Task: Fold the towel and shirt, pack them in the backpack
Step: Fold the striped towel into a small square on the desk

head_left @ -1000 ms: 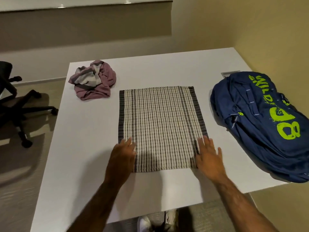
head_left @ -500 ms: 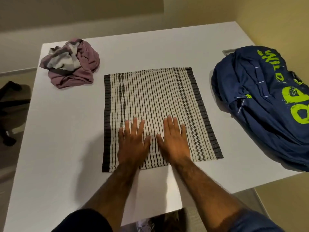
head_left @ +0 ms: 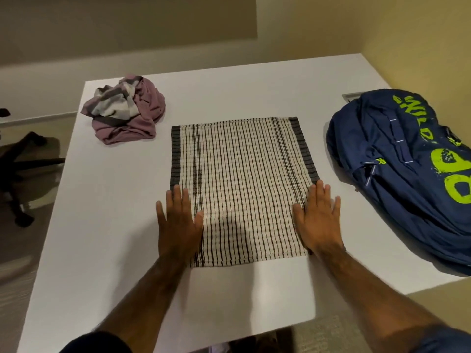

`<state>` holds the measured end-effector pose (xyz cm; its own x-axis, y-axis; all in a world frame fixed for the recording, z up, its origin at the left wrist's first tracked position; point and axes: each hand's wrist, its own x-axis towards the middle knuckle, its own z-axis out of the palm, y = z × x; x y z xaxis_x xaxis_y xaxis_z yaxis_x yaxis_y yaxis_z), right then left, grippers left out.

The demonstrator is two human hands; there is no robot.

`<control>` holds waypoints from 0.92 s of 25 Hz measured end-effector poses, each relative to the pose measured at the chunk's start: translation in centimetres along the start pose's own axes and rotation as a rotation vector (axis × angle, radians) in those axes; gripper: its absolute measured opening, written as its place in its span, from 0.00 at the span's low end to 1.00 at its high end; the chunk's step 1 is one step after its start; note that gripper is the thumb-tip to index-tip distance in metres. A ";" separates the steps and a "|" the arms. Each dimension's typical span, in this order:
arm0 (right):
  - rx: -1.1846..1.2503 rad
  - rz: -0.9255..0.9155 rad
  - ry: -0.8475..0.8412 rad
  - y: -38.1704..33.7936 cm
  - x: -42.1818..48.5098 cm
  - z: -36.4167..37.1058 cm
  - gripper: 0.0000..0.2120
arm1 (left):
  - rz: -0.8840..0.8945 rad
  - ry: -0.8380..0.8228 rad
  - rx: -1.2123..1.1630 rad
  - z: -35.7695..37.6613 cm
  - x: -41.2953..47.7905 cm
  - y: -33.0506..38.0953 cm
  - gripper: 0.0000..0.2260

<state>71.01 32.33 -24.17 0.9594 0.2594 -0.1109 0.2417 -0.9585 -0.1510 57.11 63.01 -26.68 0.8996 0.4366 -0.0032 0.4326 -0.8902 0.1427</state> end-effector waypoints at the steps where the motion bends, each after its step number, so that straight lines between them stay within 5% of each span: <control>1: 0.033 -0.057 0.015 -2.4 0.3 -0.3 0.34 | 0.088 0.016 -0.012 -0.2 0.6 1.5 0.27; 4: 0.100 -0.329 -0.059 -10.2 1.8 0.0 0.31 | 0.385 0.037 -0.059 -0.2 3.3 6.5 0.25; 6: 0.120 -0.355 -0.136 -12.8 3.2 0.8 0.30 | 0.346 -0.089 -0.091 0.1 5.5 7.9 0.32; 9: 0.117 -0.359 -0.151 -12.4 4.6 2.2 0.31 | 0.253 -0.027 -0.013 2.0 6.9 7.4 0.30; 19: -0.053 -0.101 -0.084 2.5 10.2 0.2 0.36 | -0.058 -0.066 -0.078 1.6 7.4 1.1 0.33; 23: 0.106 -0.222 -0.066 -2.8 11.5 -0.6 0.34 | 0.060 -0.063 -0.137 1.0 9.8 6.1 0.30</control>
<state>81.45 37.93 -24.42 0.8723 0.4723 -0.1267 0.4253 -0.8605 -0.2804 68.61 61.73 -26.84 0.9275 0.3703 -0.0516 0.3695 -0.8867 0.2778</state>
